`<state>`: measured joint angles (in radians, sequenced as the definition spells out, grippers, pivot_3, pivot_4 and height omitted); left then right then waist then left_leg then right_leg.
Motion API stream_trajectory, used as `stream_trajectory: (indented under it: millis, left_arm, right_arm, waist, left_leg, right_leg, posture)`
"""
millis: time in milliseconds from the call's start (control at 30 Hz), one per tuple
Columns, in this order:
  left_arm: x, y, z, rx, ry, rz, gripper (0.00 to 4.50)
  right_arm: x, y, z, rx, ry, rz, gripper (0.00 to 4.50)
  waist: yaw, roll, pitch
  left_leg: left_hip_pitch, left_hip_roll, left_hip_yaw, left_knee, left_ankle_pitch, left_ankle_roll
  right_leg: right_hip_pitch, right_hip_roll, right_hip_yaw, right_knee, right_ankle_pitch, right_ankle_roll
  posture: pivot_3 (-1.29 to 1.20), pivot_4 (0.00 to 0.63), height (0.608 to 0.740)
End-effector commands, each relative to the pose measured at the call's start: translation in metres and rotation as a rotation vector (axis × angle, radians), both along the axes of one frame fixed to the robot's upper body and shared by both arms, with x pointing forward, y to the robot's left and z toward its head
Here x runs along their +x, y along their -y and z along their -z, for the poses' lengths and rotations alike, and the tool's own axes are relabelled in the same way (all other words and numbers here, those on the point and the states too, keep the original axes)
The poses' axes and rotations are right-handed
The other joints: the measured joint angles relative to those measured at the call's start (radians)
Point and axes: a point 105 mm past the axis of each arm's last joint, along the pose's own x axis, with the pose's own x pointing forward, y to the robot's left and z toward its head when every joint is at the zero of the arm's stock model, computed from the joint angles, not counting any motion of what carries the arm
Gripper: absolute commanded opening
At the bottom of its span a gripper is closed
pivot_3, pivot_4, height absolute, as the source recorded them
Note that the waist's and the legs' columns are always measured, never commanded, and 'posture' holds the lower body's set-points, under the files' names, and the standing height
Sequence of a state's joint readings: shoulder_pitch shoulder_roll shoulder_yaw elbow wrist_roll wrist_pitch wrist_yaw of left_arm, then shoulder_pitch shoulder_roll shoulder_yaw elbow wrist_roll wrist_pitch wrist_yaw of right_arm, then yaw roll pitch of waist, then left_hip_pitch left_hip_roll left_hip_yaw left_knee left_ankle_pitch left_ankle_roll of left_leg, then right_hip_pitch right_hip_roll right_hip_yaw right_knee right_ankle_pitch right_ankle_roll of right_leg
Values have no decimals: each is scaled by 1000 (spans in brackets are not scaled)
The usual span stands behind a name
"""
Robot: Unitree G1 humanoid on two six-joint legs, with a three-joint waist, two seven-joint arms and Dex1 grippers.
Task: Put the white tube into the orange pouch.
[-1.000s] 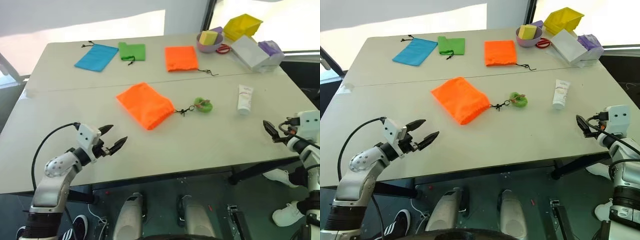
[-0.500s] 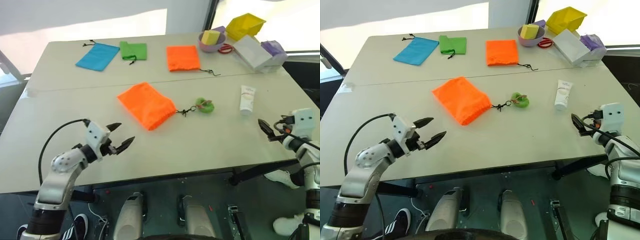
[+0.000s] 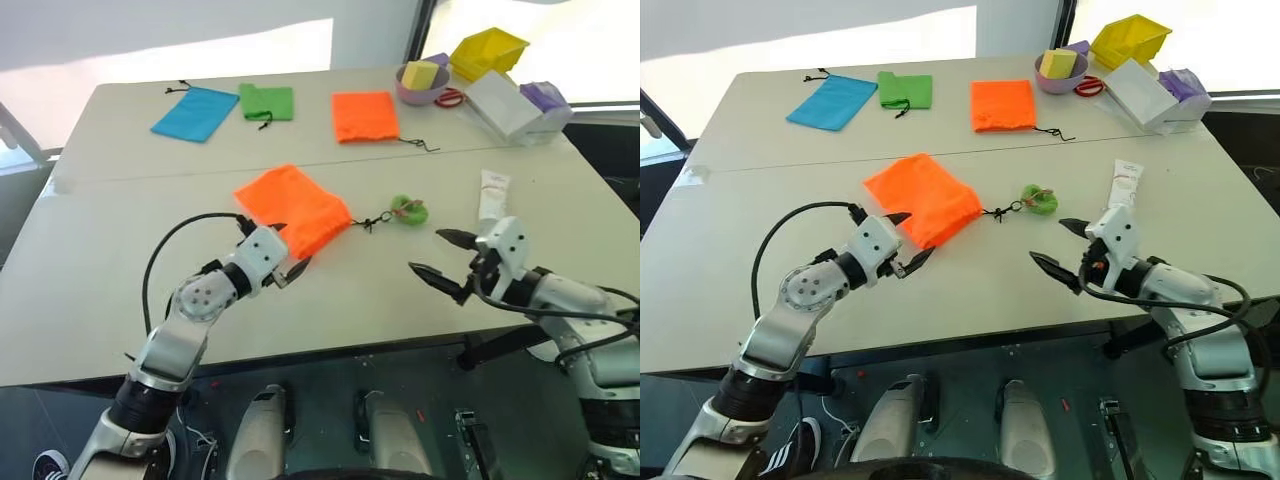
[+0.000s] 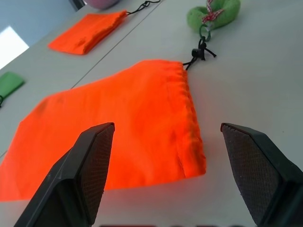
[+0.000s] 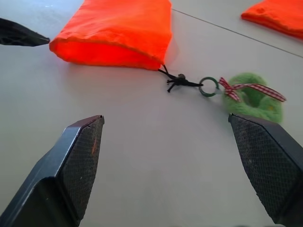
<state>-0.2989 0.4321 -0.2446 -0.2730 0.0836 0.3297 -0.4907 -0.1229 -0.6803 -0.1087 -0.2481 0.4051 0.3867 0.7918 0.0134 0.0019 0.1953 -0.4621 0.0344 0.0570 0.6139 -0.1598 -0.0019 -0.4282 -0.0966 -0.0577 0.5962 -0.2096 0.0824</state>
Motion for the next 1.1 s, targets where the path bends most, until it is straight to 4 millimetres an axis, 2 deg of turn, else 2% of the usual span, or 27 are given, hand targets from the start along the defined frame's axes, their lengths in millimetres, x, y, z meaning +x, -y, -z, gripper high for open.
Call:
stream_trajectory:
  millis: [33, 167, 233, 333, 533, 833, 867, 900, 1067, 1100]
  left_arm:
    - [8, 6, 2, 117, 71, -13, 3868]
    - [16, 5, 11, 163, 50, -74, 3868]
    - [16, 9, 10, 109, 40, -85, 3868]
    - [19, 14, 10, 122, 58, -95, 3868]
    - [22, 5, 6, 165, 99, -145, 3868]
    - [18, 6, 4, 167, 111, -140, 3868]
    - [18, 6, 3, 154, 111, -140, 3355]
    - [18, 6, 4, 149, 107, -142, 3052]
    - [17, 7, 4, 128, 98, -140, 436]
    - [17, 6, 5, 124, 93, -145, 39]
  right_arm:
    - [-2, -20, -1, -12, 31, -65, 4397]
    - [1, -29, -1, -8, 42, -80, 4397]
    - [3, -30, -5, 11, 43, -78, 4397]
    - [5, -31, -5, 8, 48, -76, 4397]
    - [6, -27, -3, 6, 43, -62, 4397]
    - [7, -31, 1, 7, 42, -68, 4397]
    - [7, -31, 1, 5, 43, -69, 4500]
    - [8, -31, 1, 2, 44, -68, 4500]
    - [9, -31, 1, -5, 48, -68, 4500]
    - [9, -31, 2, -6, 48, -69, 4500]
  waist:
    - [0, 0, 0]
    - [0, 0, 0]
    - [0, 0, 0]
    - [1, 0, 0]
    - [0, 0, 0]
    - [0, 0, 0]
    - [0, 0, 0]
    - [0, 0, 0]
    - [0, 0, 0]
    - [0, 0, 0]
  left_leg:
    - [0, 0, 0, 0, 0, 0]
    - [-1, 0, 0, 0, 0, 0]
    - [-1, -1, 1, 0, 0, 0]
    - [-1, -1, 0, 0, 0, 0]
    - [-1, -1, 0, 1, 0, 0]
    - [-1, -1, 0, 1, 0, 0]
    - [-1, -1, 0, 1, 0, 0]
    - [-1, -1, 0, 1, 0, 0]
    - [0, -1, 0, 2, 0, 0]
    - [0, -1, 0, 2, 0, 0]
  right_leg:
    - [0, 0, 0, 0, 0, 0]
    - [-1, 0, 0, 0, 2, -3]
    - [-1, 0, 0, 0, 2, -3]
    - [-1, 0, 0, 1, 3, -2]
    - [0, 0, -1, 1, 3, -2]
    - [0, 0, 0, 1, 4, -1]
    - [0, 0, 0, 1, 4, -1]
    - [0, 0, 0, 1, 4, -1]
    - [0, 0, 0, 2, 4, -1]
    - [0, 0, 0, 2, 4, -1]
  posture:
    - [0, 150, 740]
    - [0, 150, 740]
    - [0, 150, 740]
    - [0, 150, 740]
    - [0, 150, 740]
    - [0, 150, 740]
    - [0, 150, 740]
    - [0, 150, 740]
    - [0, 150, 740]
    - [0, 150, 740]
